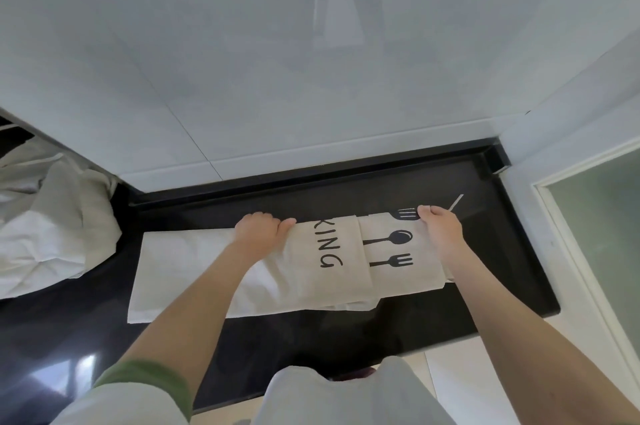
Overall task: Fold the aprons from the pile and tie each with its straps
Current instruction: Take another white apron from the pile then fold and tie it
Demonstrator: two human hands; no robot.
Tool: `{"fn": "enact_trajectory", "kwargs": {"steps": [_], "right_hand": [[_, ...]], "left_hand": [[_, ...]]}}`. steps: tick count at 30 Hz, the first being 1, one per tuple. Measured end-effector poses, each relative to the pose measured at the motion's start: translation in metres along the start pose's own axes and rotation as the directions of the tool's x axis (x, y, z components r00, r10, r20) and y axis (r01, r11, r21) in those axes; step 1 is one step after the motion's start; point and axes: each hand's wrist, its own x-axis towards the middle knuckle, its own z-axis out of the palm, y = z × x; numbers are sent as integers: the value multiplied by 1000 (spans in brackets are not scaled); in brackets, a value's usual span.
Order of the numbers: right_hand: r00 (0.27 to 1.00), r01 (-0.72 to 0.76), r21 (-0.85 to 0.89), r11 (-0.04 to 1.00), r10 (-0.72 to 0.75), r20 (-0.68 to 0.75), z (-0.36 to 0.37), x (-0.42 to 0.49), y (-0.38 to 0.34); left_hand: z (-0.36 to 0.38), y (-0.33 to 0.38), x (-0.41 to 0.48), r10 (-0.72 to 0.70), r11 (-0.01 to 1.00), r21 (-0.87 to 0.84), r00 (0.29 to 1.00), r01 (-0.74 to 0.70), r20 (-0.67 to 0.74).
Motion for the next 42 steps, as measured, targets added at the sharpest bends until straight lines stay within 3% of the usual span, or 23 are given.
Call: {"fn": "enact_trajectory", "kwargs": {"steps": [10, 13, 16, 20, 23, 25, 27, 29, 31, 34, 37, 39, 42], "right_hand": [[992, 21, 136, 991, -3, -128, 9, 4, 0], [978, 66, 34, 997, -58, -199, 9, 7, -3], [973, 57, -3, 998, -57, -225, 11, 6, -9], [993, 70, -72, 995, -77, -95, 23, -3, -13], [981, 128, 48, 991, -134, 139, 29, -20, -19], [945, 101, 136, 986, -137, 296, 32, -34, -29], [912, 95, 141, 986, -143, 385, 34, -42, -36], [889, 179, 66, 982, -190, 417, 30, -45, -33], [864, 316, -123, 941, -231, 448, 26, -44, -23], [841, 470, -430, 770, -244, 483, 17, -37, 4], [830, 538, -557, 633, -281, 482, 15, -35, 23], [831, 550, -590, 591, -316, 458, 16, -37, 30], [828, 561, -649, 514, -368, 424, 19, -43, 37]], "left_hand": [[8, -3, -1, -148, 988, 28, 984, 152, -101], [14, -14, -4, -65, 997, -68, 950, 46, -306], [15, -31, -7, 5, 1000, -14, 969, -8, -246], [17, -51, -19, -105, 980, 147, 977, 133, -185], [17, -50, -28, -155, 984, 6, 883, 176, -443], [7, -22, -28, -12, 999, -51, 894, -12, -447], [0, 21, -30, 229, 966, -50, 934, -252, -273], [1, 57, -36, 373, 925, -28, 918, -380, -132], [15, 77, -38, 394, 919, 11, 916, -394, -79], [28, 82, -40, 387, 913, 164, 920, -373, -62], [29, 75, -38, 426, 895, 184, 902, -407, -74], [22, 67, -38, 446, 895, 7, 894, -446, -50], [2, 58, -41, 300, 801, -515, 949, -306, -98]]}}
